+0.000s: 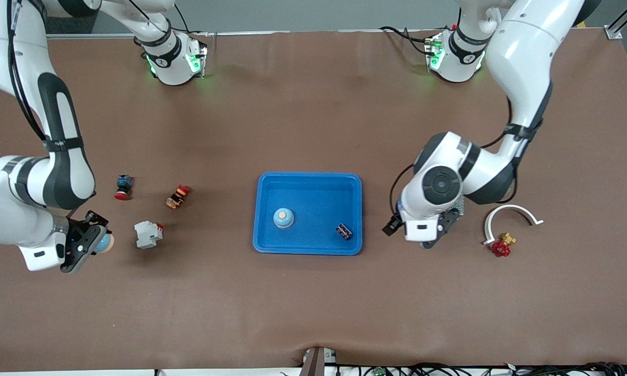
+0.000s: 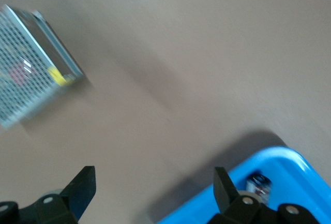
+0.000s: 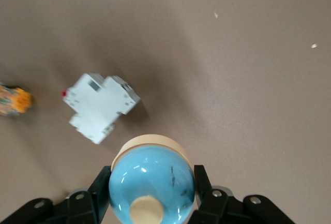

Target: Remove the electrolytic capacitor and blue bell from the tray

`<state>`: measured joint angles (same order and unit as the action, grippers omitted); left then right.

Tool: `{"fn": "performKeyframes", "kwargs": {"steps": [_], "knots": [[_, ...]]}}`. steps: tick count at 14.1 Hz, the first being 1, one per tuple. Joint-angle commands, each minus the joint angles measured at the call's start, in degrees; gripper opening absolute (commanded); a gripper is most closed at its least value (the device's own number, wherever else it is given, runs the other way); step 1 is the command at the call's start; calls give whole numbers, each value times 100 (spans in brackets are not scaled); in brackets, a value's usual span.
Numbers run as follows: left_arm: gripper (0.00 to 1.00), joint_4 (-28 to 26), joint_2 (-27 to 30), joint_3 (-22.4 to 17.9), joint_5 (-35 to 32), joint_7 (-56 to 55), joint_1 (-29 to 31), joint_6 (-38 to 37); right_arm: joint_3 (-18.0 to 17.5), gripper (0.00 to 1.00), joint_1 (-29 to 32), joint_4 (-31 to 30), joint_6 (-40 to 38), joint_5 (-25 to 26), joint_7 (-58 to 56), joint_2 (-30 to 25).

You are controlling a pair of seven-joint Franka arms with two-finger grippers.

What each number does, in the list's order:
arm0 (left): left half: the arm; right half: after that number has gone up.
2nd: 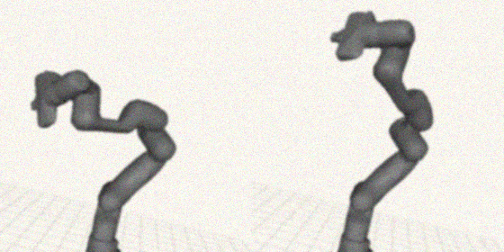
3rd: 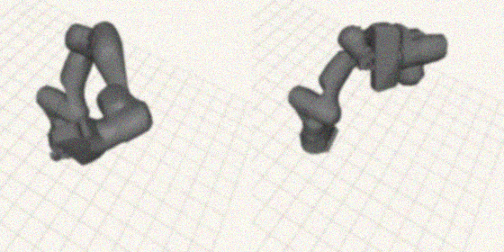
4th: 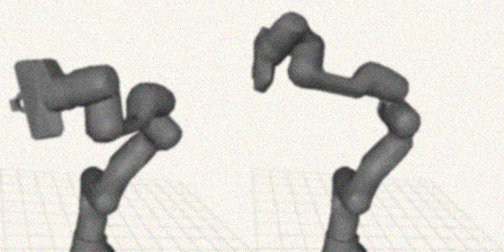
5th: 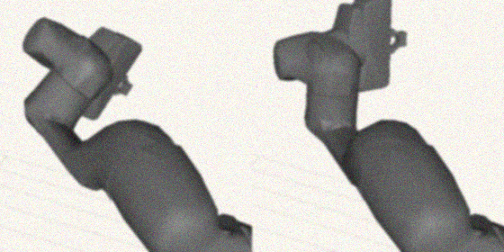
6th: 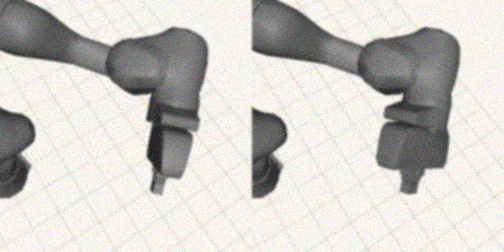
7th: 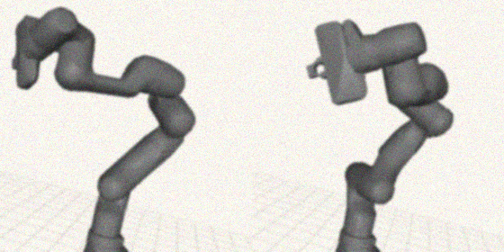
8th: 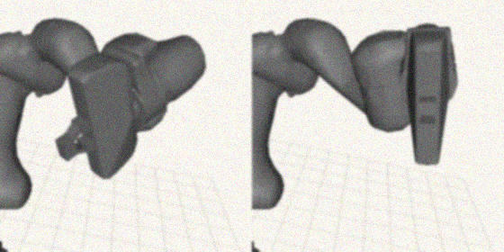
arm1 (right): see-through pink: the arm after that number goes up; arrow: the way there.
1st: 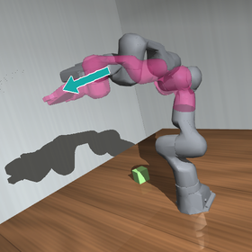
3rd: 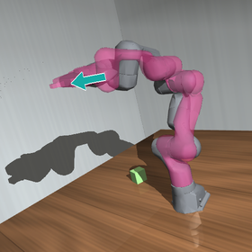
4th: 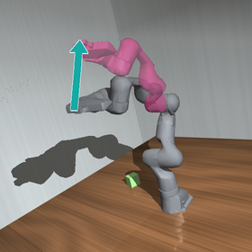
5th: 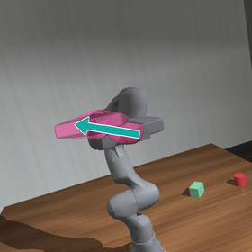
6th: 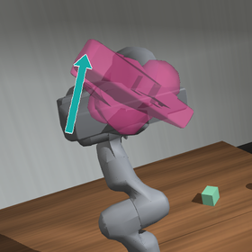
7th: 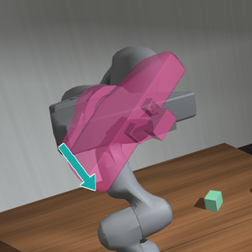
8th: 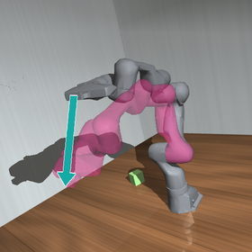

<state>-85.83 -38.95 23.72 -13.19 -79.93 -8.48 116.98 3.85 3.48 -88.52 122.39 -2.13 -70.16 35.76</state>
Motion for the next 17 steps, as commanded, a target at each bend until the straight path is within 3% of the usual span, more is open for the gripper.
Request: {"fn": "performKeyframes", "kwargs": {"steps": [1, 6, 10, 14, 17], "knots": [[96, 461, -367, -51, 89, -293, -381, 165, -121, 46, 223, 19, 459, 28, -672, 290], [79, 470, -771, -96, 80, -558, -813, 1246, -139, 46, 294, -446, 1303, -42, -1035, 511], [74, 531, -1044, -104, 80, -558, -901, 1915, -139, 46, 303, -526, 1515, -60, -1044, 651], [72, 628, -1237, -481, 80, -558, -1243, 1969, -148, 46, 303, -526, 1612, -69, -1044, 748], [67, 637, -1299, -509, 80, -558, -1270, 1969, -148, 51, 303, -526, 1691, -69, -1044, 757]]}}
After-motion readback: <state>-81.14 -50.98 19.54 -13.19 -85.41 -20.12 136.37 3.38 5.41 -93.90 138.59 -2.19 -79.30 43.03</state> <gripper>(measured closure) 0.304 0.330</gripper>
